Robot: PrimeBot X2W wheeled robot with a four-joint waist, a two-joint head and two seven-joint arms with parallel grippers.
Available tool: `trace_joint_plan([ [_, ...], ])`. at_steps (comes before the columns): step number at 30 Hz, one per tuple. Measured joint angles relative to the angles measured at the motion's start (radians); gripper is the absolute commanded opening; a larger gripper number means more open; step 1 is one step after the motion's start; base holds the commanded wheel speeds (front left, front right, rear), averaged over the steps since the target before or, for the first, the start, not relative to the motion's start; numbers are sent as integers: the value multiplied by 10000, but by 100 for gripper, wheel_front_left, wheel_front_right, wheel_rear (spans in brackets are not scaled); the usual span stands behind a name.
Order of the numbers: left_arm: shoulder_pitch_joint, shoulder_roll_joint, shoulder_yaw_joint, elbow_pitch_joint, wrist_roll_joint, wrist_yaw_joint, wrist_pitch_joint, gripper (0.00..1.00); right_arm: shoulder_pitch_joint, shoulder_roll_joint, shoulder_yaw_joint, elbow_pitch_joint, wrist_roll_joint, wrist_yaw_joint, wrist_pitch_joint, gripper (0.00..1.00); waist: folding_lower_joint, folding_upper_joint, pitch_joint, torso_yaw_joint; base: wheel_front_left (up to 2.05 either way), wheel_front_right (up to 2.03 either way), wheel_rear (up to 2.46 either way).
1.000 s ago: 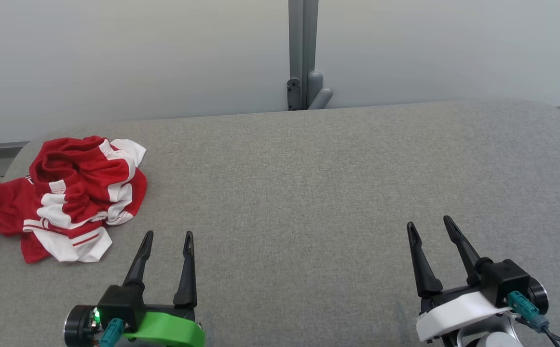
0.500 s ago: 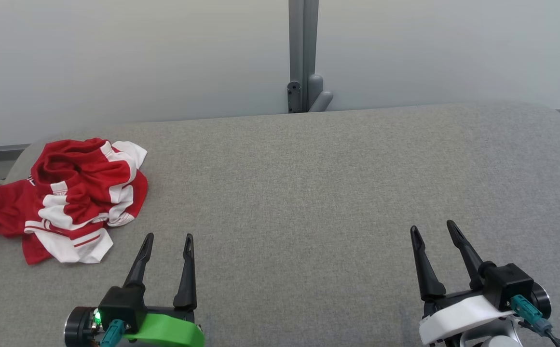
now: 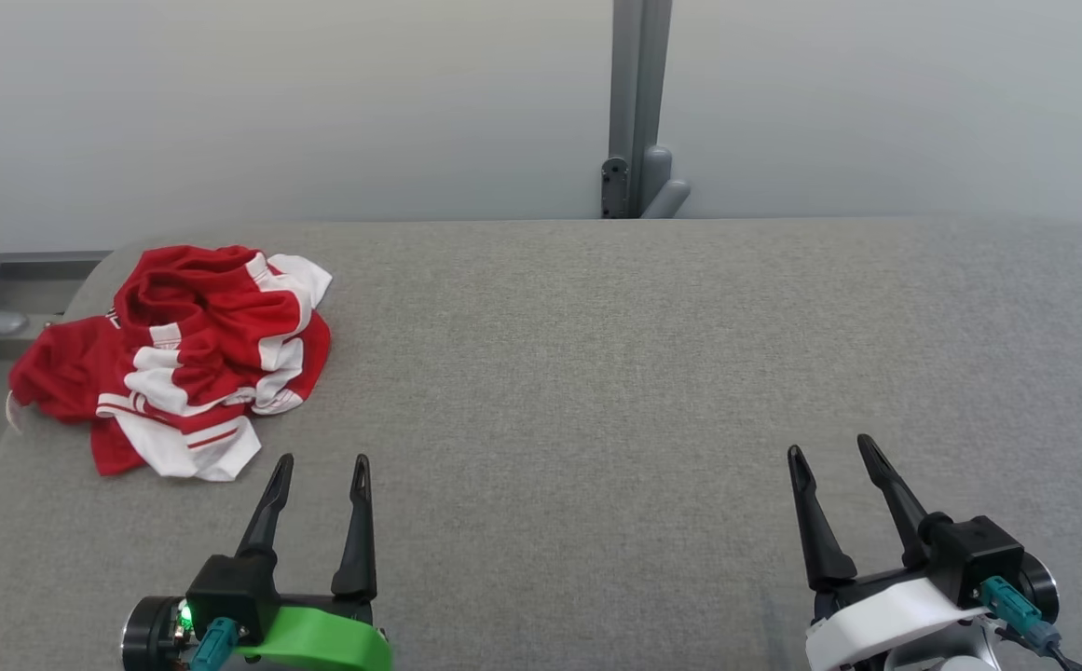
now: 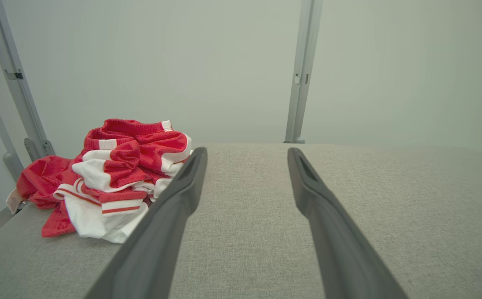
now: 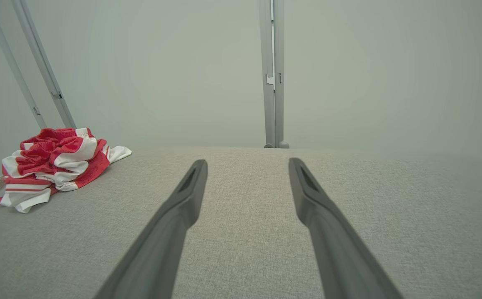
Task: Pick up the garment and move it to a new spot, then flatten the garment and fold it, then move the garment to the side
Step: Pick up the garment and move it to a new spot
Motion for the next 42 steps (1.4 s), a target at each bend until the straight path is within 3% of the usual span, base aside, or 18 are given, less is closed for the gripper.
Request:
trace_joint_plan([
  [29,-38,8,111,-282,-232,255,0,100,-49,4,430,-25,-29,0,0,100,0,0,349,2890,0,0,0],
  [34,-139,8,203,-259,-219,234,0,100,-53,6,504,-25,-13,0,0,100,0,0,362,3170,0,0,0],
  [42,-627,8,290,-107,-186,215,0,100,-212,6,594,-29,36,0,0,100,0,0,580,2999,0,0,0],
])
